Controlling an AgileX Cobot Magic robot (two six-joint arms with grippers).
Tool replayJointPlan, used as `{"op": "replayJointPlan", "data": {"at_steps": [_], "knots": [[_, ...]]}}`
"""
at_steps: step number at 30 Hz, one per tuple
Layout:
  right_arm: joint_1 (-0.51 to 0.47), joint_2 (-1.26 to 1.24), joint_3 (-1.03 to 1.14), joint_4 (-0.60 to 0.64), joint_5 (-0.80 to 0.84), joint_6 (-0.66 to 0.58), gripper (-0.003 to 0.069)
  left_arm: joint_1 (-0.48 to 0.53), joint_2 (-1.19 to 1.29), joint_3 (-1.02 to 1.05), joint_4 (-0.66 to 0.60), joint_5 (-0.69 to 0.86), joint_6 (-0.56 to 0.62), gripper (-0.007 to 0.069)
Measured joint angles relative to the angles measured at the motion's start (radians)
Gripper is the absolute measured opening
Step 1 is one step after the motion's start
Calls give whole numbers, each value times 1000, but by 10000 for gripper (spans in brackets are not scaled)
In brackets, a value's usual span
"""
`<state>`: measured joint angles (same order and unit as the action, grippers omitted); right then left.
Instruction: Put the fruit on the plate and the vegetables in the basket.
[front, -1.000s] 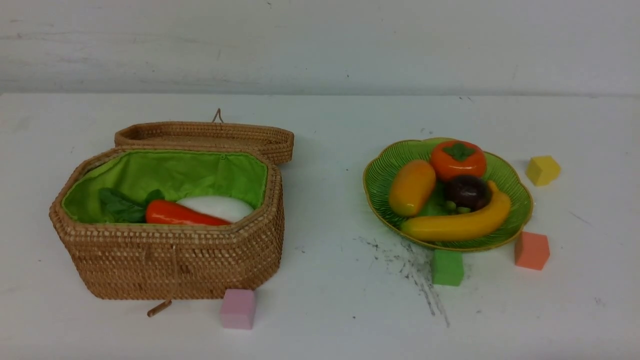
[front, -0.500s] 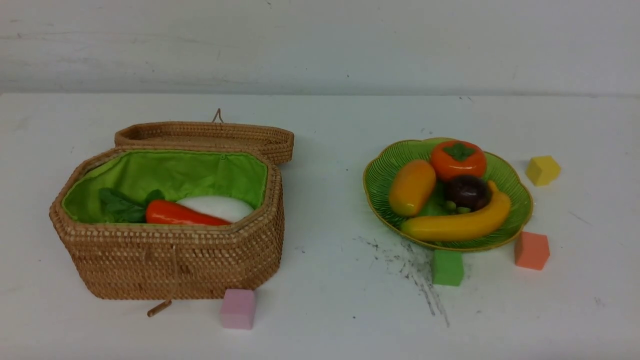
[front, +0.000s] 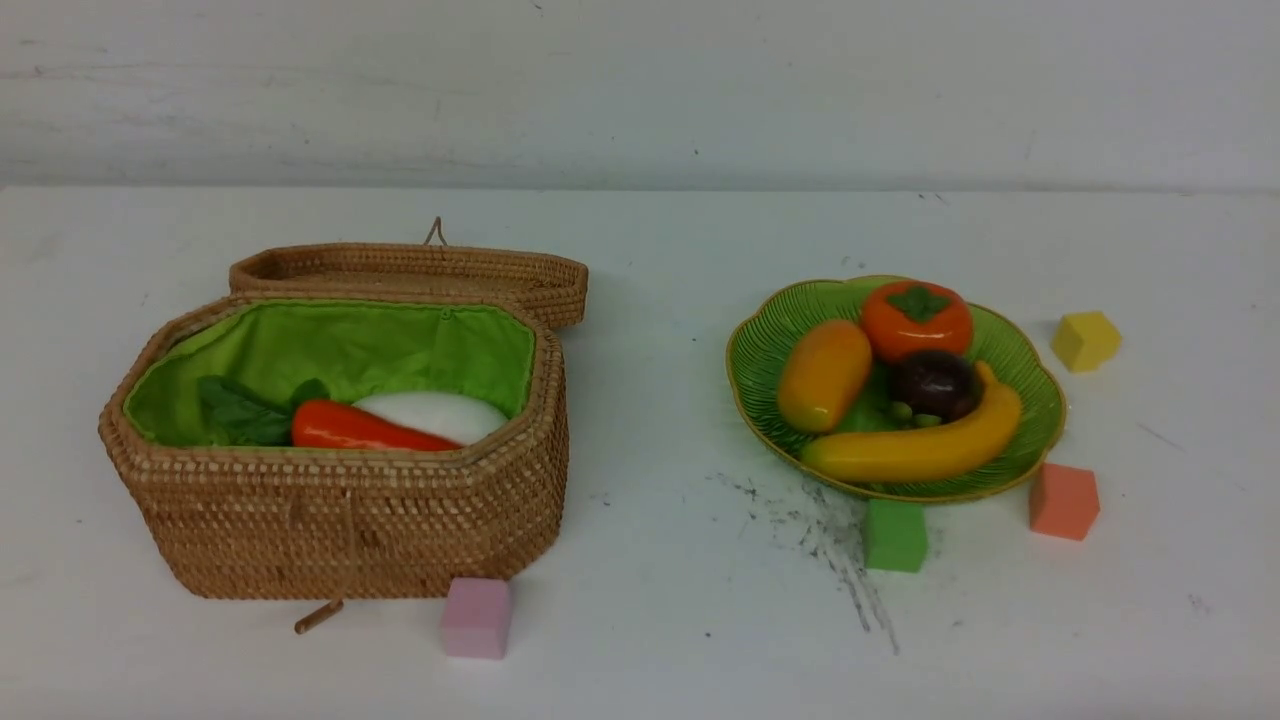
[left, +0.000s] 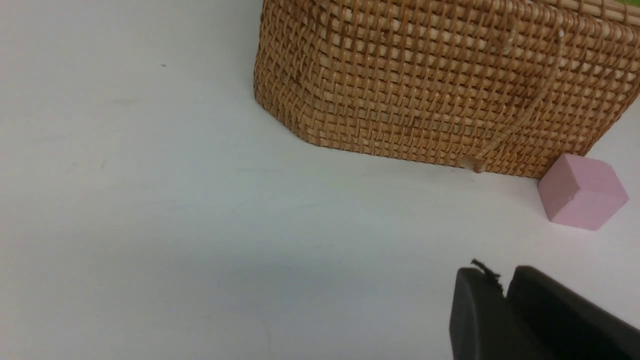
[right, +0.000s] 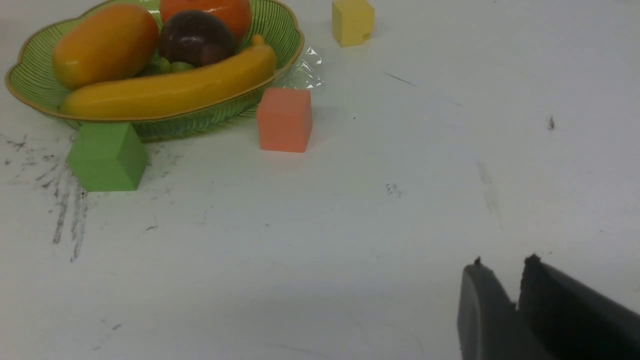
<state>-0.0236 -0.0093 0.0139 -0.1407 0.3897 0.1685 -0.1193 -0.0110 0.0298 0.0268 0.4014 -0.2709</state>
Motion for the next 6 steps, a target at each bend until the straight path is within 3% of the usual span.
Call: {"op": "replayJointPlan", "data": {"at_steps": [6], "knots": [[0, 0, 0, 0, 0, 0, 140, 0, 0, 0, 0, 0, 0, 82]]}}
